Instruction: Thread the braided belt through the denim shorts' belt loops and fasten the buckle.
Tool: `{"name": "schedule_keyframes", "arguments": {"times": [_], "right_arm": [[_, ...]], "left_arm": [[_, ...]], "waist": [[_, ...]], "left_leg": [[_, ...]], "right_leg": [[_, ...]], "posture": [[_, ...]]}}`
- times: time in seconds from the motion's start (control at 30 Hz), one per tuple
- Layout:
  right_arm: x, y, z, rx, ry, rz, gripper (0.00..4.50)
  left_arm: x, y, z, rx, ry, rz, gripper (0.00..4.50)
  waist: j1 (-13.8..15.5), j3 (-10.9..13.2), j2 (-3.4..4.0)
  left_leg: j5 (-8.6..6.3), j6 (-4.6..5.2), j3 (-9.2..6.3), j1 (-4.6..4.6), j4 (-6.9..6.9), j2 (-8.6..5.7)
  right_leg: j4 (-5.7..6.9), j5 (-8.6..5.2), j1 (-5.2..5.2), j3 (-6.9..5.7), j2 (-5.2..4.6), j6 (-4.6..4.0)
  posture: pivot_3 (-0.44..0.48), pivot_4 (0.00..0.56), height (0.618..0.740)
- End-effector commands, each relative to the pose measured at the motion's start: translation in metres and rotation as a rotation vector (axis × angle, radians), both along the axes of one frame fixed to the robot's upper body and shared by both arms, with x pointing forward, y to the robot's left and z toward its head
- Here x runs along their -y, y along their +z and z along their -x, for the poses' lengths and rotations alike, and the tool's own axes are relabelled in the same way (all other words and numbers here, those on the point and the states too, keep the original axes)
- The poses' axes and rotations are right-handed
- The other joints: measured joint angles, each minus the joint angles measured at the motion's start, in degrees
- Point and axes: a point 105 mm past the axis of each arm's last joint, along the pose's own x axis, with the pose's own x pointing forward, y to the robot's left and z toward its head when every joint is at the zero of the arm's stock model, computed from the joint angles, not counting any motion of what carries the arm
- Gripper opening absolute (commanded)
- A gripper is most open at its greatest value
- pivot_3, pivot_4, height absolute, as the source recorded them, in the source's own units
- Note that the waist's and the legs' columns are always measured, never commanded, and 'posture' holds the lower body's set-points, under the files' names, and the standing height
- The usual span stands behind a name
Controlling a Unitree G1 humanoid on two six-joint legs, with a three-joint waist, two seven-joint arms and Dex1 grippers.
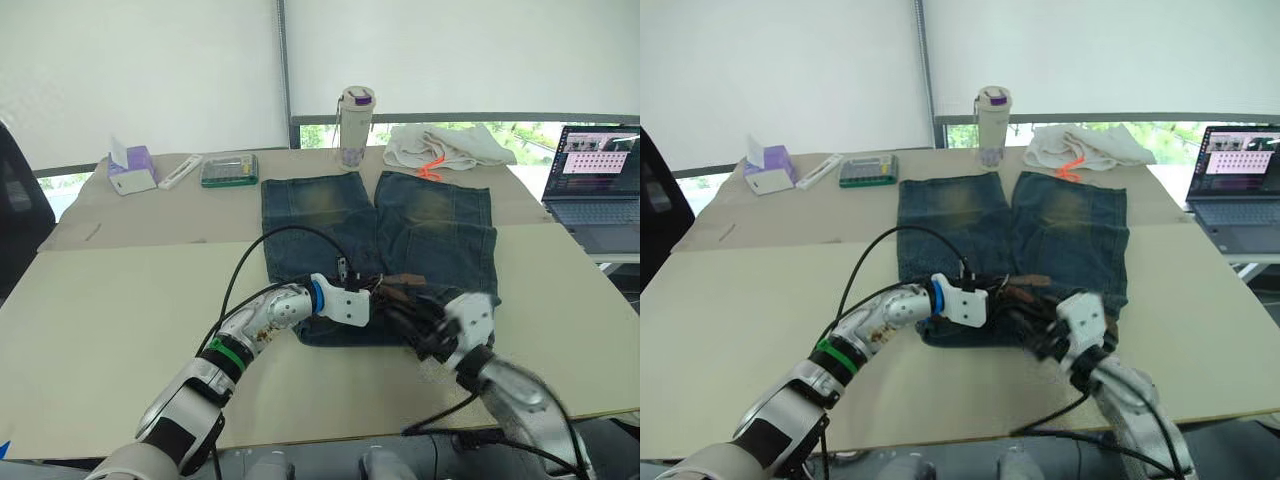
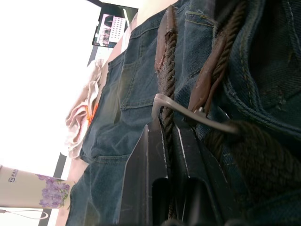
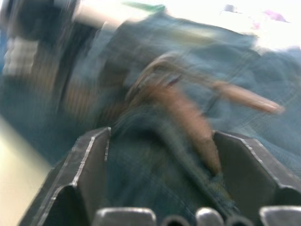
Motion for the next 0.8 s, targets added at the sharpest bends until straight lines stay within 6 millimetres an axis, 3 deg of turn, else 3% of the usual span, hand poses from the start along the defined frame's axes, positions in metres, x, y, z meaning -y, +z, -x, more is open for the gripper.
{"name": "schedule_keyframes", "arguments": {"times": [0.03,0.17,0.4,0.53,0.63,0.67,0.8], "right_arm": [[0.002,0.025,-0.009,-0.138,-0.082,-0.402,3.71],[0.008,0.027,-0.019,-0.253,-0.158,-0.591,3.71],[0.014,0.023,-0.027,-0.324,-0.224,-0.622,1.6],[0.014,0.024,-0.027,-0.327,-0.228,-0.633,0.11],[0.016,0.025,-0.027,-0.332,-0.234,-0.632,0.05],[0.018,0.024,-0.027,-0.333,-0.238,-0.629,0.0],[0.031,0.028,-0.024,-0.314,-0.236,-0.564,0.0]], "left_arm": [[0.005,0.006,0.005,0.05,-0.035,0.018,0.0],[0.004,0.005,0.006,0.062,-0.043,0.015,0.0],[0.005,0.006,0.011,0.074,-0.07,0.025,0.0],[0.004,0.003,0.012,0.037,-0.071,0.035,0.0],[0.004,0.004,0.014,-0.011,-0.084,0.071,0.0],[0.004,0.006,0.016,-0.023,-0.093,0.088,0.73],[-0.005,0.02,0.023,-0.059,-0.109,0.225,1.96]], "waist": [[0.0,0.0,0.0],[0.0,0.0,0.02],[0.0,0.0,0.05],[-0.1,0.0,0.05],[-0.1,0.0,0.05],[-0.1,0.0,0.06],[-0.1,0.0,0.06]], "left_leg": [[0.0,0.0,-0.01,-0.01,0.0,0.0],[0.0,0.0,-0.01,-0.04,0.0,-0.03],[0.0,0.0,0.01,-0.04,0.0,-0.09],[0.0,0.0,0.0,-0.03,0.0,-0.07],[0.0,0.0,0.0,-0.03,0.0,-0.07],[0.0,0.0,0.0,-0.03,0.0,-0.07],[0.0,0.0,0.01,-0.04,0.0,-0.08]], "right_leg": [[0.0,0.0,0.0,-0.01,0.0,0.0],[0.08,0.0,-0.09,0.0,-0.04,0.0],[0.16,-0.01,-0.11,-0.01,-0.07,0.01],[0.21,-0.02,-0.13,-0.01,-0.04,0.03],[0.22,-0.02,-0.13,-0.01,-0.04,0.03],[0.22,-0.02,-0.13,-0.01,-0.04,0.03],[0.21,-0.02,-0.13,-0.01,-0.05,0.03]], "posture": [[0.0,0.15,0.74],[0.0,0.15,0.74],[0.0,0.15,0.74],[0.0,0.15,0.74],[0.0,0.15,0.74],[0.0,0.15,0.74],[0.0,0.15,0.74]]}}
